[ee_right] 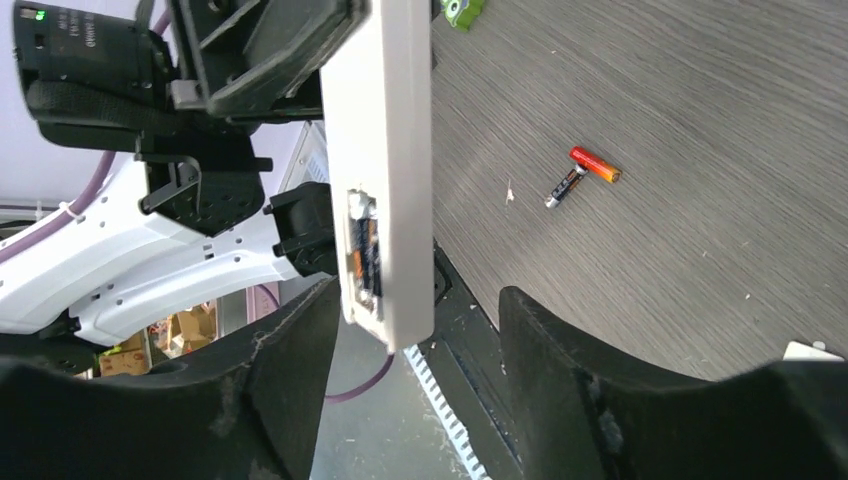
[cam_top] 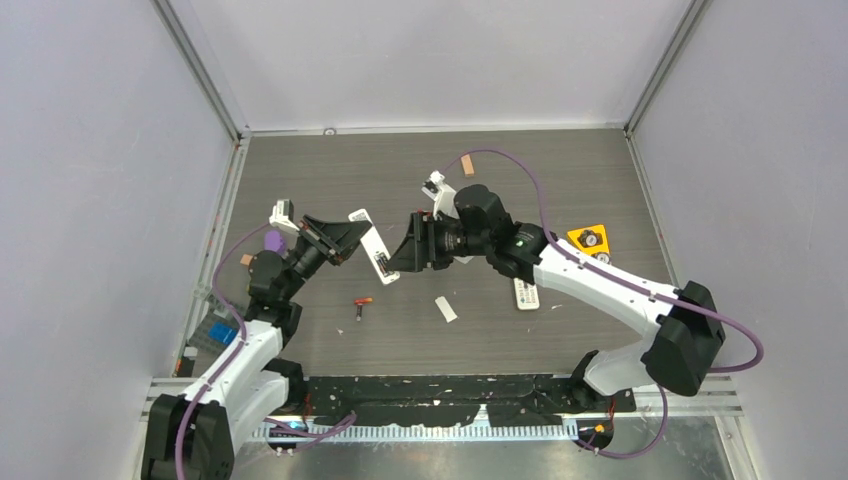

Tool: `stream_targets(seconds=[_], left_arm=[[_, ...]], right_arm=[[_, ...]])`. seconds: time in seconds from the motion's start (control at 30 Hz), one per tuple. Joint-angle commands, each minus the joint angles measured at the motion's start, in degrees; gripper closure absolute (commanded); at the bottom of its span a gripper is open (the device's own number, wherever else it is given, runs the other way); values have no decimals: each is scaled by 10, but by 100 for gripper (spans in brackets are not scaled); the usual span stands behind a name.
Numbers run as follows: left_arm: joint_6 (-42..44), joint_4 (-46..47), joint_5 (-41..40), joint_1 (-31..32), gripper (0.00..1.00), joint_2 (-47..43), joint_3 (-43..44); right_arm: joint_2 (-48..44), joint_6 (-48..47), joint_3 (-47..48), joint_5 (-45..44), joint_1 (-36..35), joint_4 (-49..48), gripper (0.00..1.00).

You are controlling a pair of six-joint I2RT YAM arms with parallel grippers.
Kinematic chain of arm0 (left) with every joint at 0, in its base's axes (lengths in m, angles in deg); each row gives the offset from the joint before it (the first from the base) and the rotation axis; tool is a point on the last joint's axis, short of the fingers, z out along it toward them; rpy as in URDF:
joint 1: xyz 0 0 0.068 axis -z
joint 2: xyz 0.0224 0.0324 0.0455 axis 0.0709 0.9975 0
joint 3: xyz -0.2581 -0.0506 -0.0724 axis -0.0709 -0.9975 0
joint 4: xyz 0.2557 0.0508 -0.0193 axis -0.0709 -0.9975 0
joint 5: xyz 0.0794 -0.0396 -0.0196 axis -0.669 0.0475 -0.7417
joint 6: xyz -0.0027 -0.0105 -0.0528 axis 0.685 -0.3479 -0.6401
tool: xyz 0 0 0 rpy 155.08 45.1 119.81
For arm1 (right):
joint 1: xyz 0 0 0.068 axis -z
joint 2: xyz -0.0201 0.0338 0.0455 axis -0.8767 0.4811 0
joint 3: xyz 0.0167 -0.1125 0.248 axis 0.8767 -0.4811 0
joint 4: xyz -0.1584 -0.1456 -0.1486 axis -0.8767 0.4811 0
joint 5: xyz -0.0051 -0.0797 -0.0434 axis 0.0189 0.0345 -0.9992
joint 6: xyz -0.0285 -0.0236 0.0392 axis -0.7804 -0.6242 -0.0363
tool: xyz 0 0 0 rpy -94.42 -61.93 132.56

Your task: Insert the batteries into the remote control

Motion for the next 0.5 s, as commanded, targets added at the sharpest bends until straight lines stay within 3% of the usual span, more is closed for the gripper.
stream_targets(seconds=[0.0,0.2,0.33,0.43,0.47], left_arm=[[-8,34,11,0,100,-14,25],[-13,34,9,0,100,-15,26],[-17,39,8,0,100,-10,26],[-18,43,8,0,100,-7,25],[-18,43,8,0,100,-7,24]], right_arm=[[30,5,23,22,2,-48,39],[39,3,17,24,1,-43,58],[39,1,13,21,1,-39,78],[35,2,10,21,1,-45,79],[33,3,8,18,1,-48,69]])
